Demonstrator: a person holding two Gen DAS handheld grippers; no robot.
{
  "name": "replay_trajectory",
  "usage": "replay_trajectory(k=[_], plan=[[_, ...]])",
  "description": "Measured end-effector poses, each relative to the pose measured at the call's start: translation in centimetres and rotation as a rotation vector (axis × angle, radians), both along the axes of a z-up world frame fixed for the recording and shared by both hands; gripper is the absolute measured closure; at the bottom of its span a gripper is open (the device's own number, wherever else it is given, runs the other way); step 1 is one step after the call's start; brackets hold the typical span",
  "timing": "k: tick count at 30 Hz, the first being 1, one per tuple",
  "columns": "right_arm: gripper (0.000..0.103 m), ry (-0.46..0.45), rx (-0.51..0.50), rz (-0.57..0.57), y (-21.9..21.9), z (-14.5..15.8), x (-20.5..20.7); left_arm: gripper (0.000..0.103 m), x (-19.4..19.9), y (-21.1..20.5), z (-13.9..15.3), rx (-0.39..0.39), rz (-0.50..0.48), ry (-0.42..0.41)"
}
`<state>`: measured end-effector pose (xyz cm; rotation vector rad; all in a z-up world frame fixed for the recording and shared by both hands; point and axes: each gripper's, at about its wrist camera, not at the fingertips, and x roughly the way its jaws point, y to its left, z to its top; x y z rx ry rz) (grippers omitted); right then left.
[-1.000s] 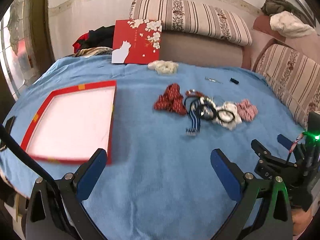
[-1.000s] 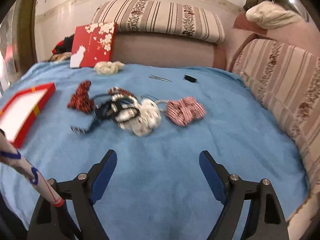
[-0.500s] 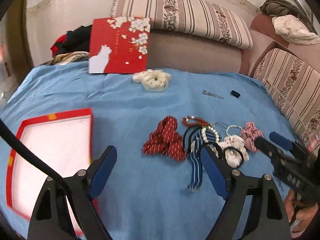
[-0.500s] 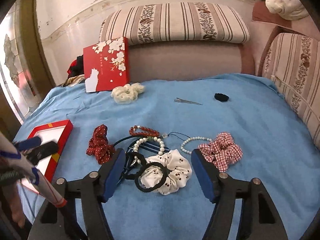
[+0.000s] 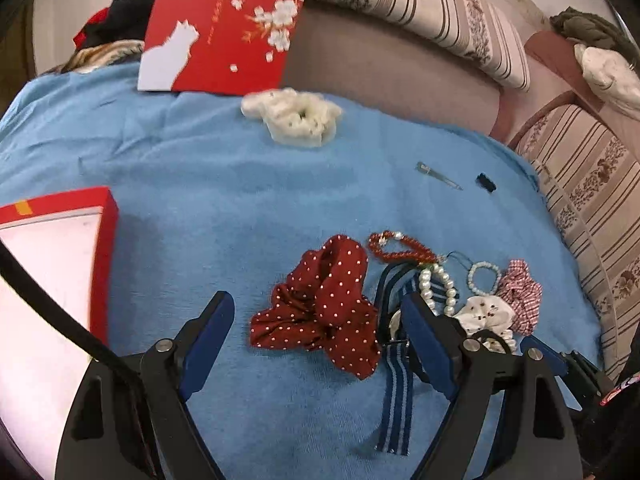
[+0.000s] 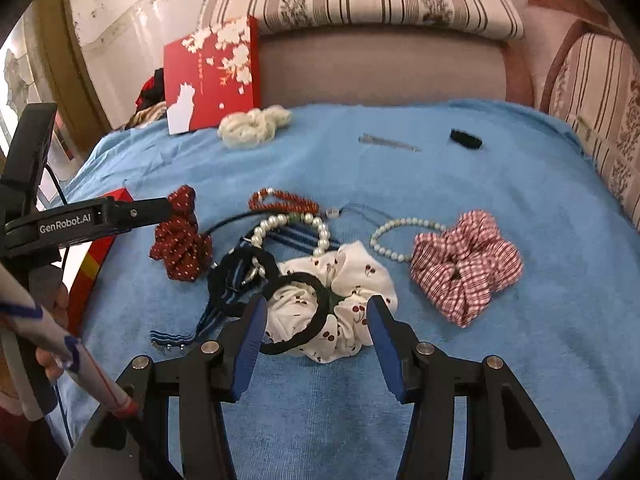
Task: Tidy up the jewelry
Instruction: 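Grasp the red polka-dot scrunchie with the left tool while the right tool grasps a black hair tie, then carry the scrunchie into the red box with the left tool while the right tool drops the hair tie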
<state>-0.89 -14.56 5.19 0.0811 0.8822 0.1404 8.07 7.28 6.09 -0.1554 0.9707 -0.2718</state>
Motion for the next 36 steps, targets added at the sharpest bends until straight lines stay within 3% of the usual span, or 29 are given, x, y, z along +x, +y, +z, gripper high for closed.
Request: replay_trajectory(k=[4,8,10,12,15,18,24,26,31,36], plan=[[0.051,0.0,-0.016,0.011,0.3,-0.4,0.1,0.018,0.5,-0.4,-1.1,-0.011,-0.004,0.027],[0.062,-0.012,0.012,0.039,0.5,-0.3,-0.1,0.021,0.9,-0.7,-2.1,-0.02,-0.013,0.053],[0.067,-0.012,0.024,0.054,0.6,-0.4,0.0,0.029,1.1,-0.8,-2.6,-0.017,-0.024,0.071],[0.068,-0.007,0.027,0.063,0.8,-0.6,0.1,0.05,1.1,-1.1,-3.1,-0.002,-0.033,0.085],[0.068,0.009,0.021,0.058,0.8,-1.2,0.5,0.069,1.1,-1.1,-3.6,0.014,-0.026,0.098],[0.07,0.029,0.033,0.045,0.5,-1.7,1.1,0.078,1.1,-0.7,-3.5,0.003,-0.014,0.103],[0.072,0.05,0.104,0.021,-0.5,-2.0,1.6,0.087,0.9,-0.3,-3.2,-0.012,-0.005,0.1],[0.088,0.05,0.126,0.03,-0.6,-1.8,1.5,0.089,0.6,-0.4,-2.9,-0.014,-0.006,0.09],[0.094,0.031,0.181,0.029,-1.1,-0.8,0.9,0.089,-0.2,0.2,-1.2,-0.029,0.0,0.044],[0.094,-0.008,0.231,0.018,-1.8,0.7,0.0,0.089,-1.6,1.8,0.8,-0.049,0.013,0.002]])
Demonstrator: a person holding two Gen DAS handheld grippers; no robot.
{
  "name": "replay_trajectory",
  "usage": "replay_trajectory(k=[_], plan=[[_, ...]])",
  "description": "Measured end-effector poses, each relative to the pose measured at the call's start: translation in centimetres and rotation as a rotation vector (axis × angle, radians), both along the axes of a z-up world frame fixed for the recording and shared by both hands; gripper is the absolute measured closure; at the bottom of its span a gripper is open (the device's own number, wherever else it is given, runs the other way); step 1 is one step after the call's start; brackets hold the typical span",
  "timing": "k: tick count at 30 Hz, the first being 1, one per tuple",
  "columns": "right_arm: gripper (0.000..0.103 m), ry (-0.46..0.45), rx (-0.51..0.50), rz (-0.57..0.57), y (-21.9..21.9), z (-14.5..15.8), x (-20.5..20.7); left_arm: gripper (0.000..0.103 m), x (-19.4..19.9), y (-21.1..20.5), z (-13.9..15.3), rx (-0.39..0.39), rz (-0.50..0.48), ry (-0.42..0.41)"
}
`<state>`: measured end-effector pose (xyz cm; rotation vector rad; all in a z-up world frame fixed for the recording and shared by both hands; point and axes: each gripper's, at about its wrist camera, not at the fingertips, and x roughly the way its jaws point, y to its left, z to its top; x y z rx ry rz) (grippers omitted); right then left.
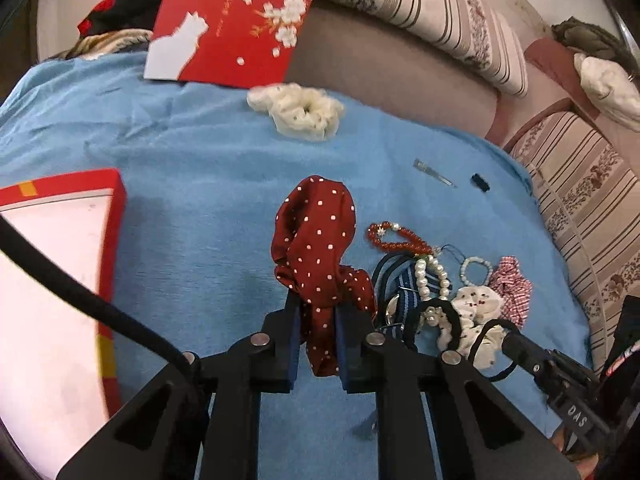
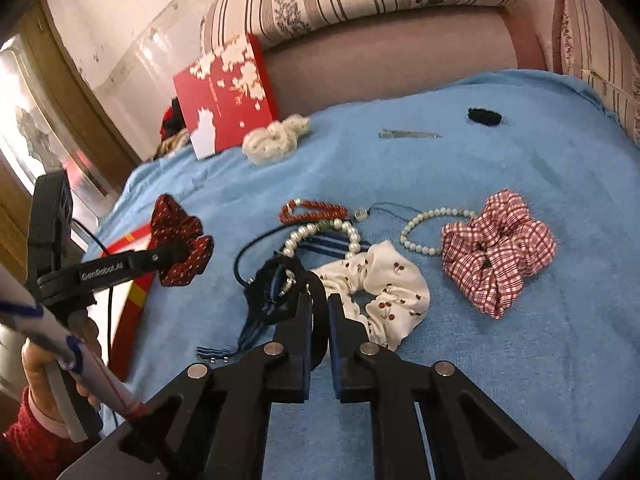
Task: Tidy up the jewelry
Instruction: 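Carry the scrunchie into the red box with the left tool while the right tool drops the hair tie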
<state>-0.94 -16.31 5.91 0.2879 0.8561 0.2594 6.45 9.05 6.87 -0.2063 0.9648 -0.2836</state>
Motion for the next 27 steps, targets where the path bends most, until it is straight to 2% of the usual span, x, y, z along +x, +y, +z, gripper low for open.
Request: replay_trajectory(k=[6,12,17,27], plan=[[0.095,-0.024,0.039,-0.022,-0.1,1.2,-1.2,0.089,-1.5,3.4,2.2,-0.016,0.051,-0.046],[0.095,-0.018,0.027,0.002,2.6,2.3,-1.4,0.089,-2.2,9.4,3.9,0.031,0.198,-0.085],[0.095,-0.014,0.043,0.077,7.4,3.4,-1.4,0.089,-2.7,15.1,4.8,0.109,0.333,-0.107],[0.095,0.015,0.006,0.307,21.4,3.8,1.1,0.089,-1.4,23.8,3.0,0.139,0.507,-0.04]])
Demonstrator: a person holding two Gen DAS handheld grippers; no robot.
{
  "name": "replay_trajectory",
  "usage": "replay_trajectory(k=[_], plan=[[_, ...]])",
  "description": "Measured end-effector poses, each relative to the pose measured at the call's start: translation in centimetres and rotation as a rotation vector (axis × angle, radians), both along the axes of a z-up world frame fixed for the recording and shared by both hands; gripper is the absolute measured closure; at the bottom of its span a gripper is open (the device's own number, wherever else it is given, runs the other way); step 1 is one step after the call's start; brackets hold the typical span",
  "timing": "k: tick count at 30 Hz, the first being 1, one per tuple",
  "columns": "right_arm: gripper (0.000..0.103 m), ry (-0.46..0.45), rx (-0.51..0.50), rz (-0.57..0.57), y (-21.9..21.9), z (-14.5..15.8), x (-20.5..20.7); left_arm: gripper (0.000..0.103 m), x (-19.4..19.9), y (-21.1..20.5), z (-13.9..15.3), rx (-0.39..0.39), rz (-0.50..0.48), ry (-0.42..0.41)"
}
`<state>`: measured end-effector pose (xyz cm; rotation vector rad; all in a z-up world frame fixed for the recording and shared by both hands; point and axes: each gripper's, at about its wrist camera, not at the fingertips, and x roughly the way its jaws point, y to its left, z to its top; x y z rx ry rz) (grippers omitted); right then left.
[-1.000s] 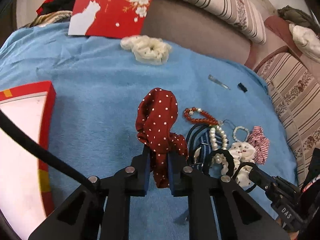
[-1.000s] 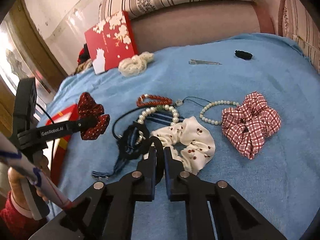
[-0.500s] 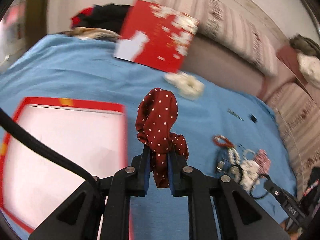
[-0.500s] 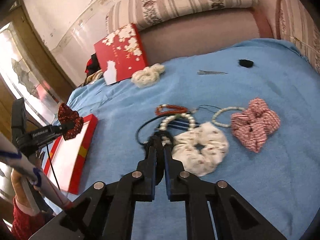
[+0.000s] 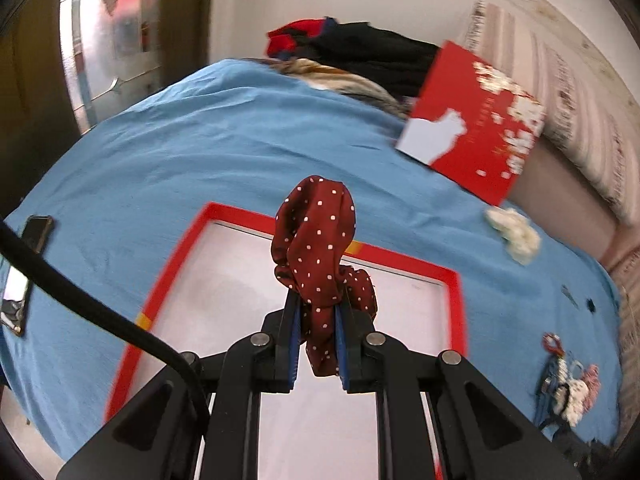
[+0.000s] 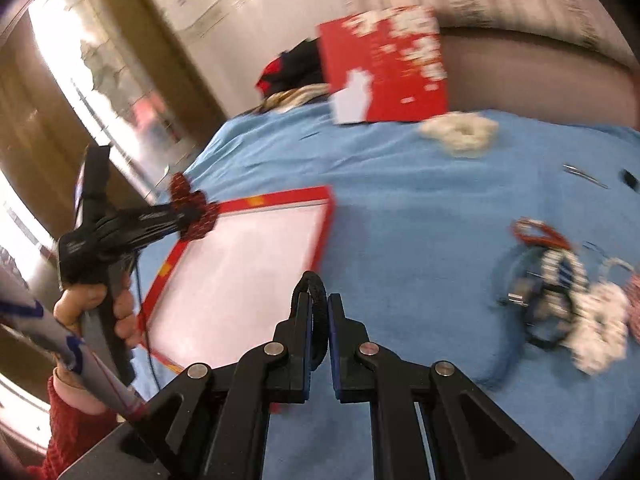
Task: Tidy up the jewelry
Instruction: 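Carry the scrunchie into the red box with the left tool while the right tool drops the hair tie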
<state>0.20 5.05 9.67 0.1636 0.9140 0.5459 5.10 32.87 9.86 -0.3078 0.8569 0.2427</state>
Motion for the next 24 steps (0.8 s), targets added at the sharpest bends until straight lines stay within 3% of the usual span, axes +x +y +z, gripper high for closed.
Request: replay_trajectory(k=[5,10,20,24], plan=[[0.095,0.057,0.003,0.099,5.6,-1.5,0.8,0.088,0.7,2.8,-0.6,0.063,0.059,0.015],[0.095,0.116,-0.009,0.171,9.0,-3.8,0.7,0.088,2.1,4.4,-2.2,0.056,0.051,0.048],[0.095,0.19,-0.029,0.176,9.7,-6.2,-0.1,0.083,3.3,6.5,-4.2,-0.043,0.109,0.082],[0.095,0.202,-0.049,0.159,9.2,-6.6,-0.2,0.078,3.0,6.4,-4.0,-0.035,0.121,0.08]])
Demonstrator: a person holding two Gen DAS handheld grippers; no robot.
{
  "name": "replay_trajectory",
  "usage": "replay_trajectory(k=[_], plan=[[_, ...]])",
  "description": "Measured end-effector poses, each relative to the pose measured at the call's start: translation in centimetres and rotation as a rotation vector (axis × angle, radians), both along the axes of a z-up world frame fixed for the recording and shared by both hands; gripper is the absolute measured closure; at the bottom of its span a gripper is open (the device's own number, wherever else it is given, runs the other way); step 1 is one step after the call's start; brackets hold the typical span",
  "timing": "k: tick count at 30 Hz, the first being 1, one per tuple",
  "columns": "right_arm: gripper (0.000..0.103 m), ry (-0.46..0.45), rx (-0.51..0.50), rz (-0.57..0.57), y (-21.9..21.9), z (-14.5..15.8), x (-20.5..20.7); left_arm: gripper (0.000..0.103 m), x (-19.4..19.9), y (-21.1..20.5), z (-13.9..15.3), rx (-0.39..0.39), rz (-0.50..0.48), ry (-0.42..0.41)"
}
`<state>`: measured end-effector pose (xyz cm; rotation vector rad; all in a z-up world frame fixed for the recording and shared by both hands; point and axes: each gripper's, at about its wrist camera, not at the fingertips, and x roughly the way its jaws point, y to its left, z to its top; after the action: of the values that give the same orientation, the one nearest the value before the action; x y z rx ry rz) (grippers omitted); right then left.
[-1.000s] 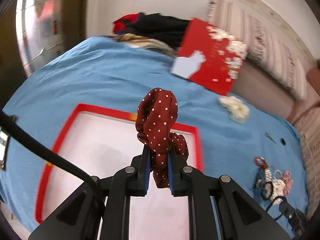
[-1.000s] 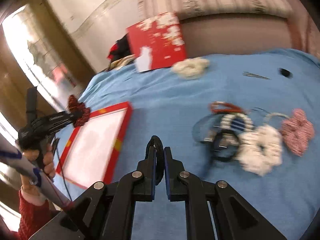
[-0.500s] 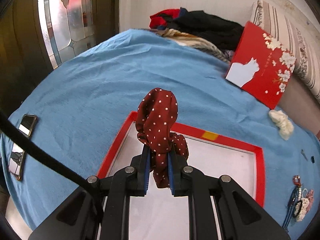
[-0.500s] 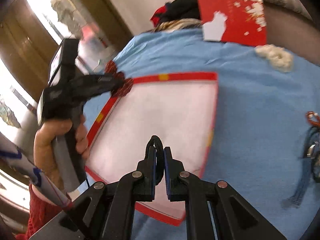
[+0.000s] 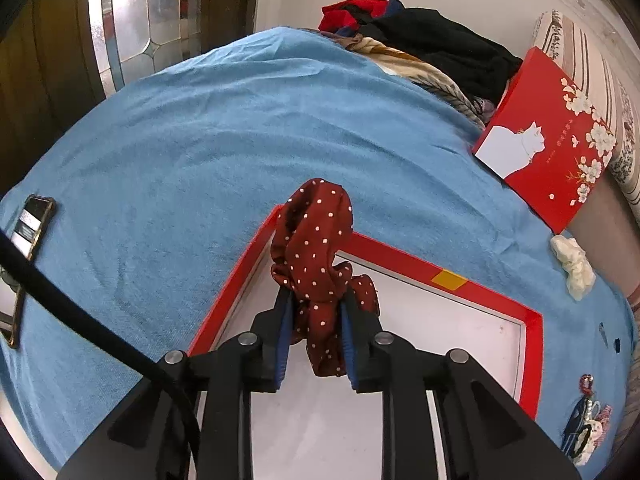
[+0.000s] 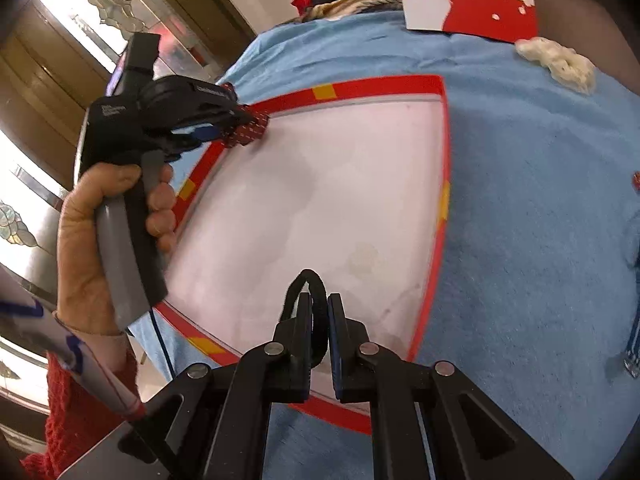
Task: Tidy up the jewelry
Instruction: 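Carry the scrunchie into the red box with the left tool while the right tool drops the hair tie, then grasp a black hair tie with the left tool while the right tool grasps the white cherry scrunchie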
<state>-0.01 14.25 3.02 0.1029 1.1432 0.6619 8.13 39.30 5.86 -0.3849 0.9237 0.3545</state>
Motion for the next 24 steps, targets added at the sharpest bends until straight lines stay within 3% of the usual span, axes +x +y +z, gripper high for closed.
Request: replay_trajectory(k=[5,7,11,19,24], plan=[[0.094,-0.039,-0.045,0.003,0.2,0.0,-0.4,0.054,-0.7,-0.2,0.9,-0.001,0.014,-0.029],[0.092,-0.062,-0.059,0.01,0.1,0.4,-0.6,0.05,-0.9,-0.4,1.4,0.0,0.012,-0.043],[0.06,-0.114,-0.072,0.003,0.2,1.4,-1.1,0.044,-1.8,-0.8,2.8,0.011,0.003,-0.078],[0.059,-0.202,-0.084,-0.004,-0.9,3.6,-2.9,0.038,-4.5,-0.3,5.4,-0.023,0.063,-0.185],[0.058,-0.238,-0.09,-0.063,-5.2,4.8,-3.8,0.038,-5.4,-2.7,6.0,-0.115,-0.026,-0.23]])
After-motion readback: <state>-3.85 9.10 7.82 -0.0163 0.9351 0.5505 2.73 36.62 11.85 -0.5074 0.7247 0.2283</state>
